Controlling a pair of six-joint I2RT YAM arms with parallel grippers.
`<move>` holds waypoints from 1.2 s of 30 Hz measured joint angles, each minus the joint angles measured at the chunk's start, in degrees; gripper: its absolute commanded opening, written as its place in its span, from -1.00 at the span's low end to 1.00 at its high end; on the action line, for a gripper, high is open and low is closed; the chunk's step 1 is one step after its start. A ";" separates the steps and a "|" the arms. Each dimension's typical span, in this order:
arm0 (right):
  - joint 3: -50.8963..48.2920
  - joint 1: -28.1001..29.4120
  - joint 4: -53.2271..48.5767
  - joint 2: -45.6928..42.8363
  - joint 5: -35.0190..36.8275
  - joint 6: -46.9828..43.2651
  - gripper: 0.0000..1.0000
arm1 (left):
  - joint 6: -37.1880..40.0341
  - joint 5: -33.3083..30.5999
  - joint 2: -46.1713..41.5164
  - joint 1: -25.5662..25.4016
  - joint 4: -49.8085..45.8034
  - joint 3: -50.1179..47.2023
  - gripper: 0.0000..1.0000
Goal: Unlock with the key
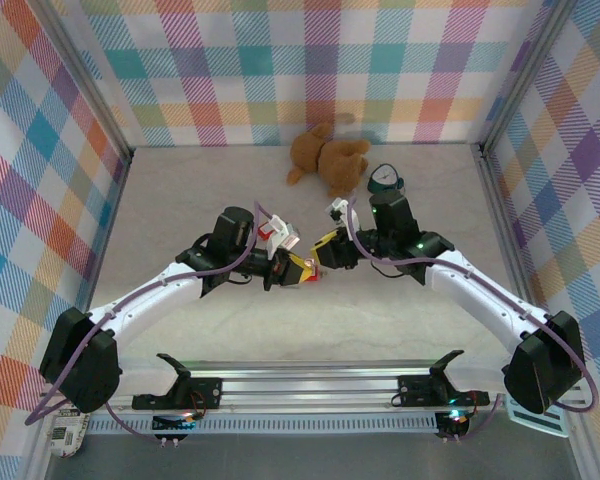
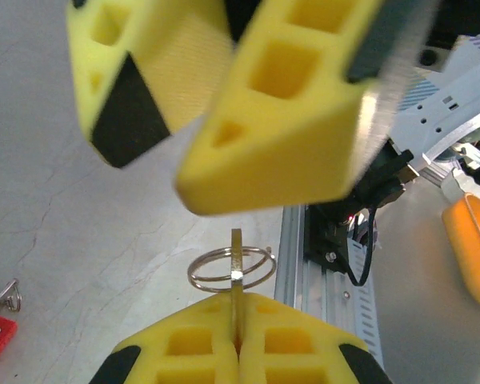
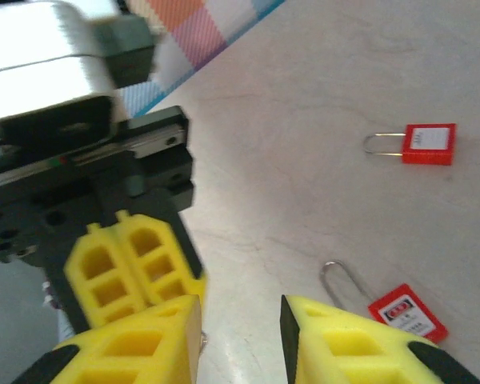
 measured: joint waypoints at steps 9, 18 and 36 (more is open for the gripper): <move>-0.33 -0.24 0.44 -0.35 -2.40 0.50 -0.32 | 0.02 0.96 -0.17 0.00 -0.09 0.79 -1.00; -1.27 -0.24 3.13 -2.38 -6.32 3.13 -0.31 | 0.15 1.11 -0.17 0.00 -0.22 1.68 -1.00; -2.21 -0.24 5.99 -0.31 -13.07 6.54 -0.68 | 0.39 2.21 0.22 0.00 -0.33 2.78 -1.00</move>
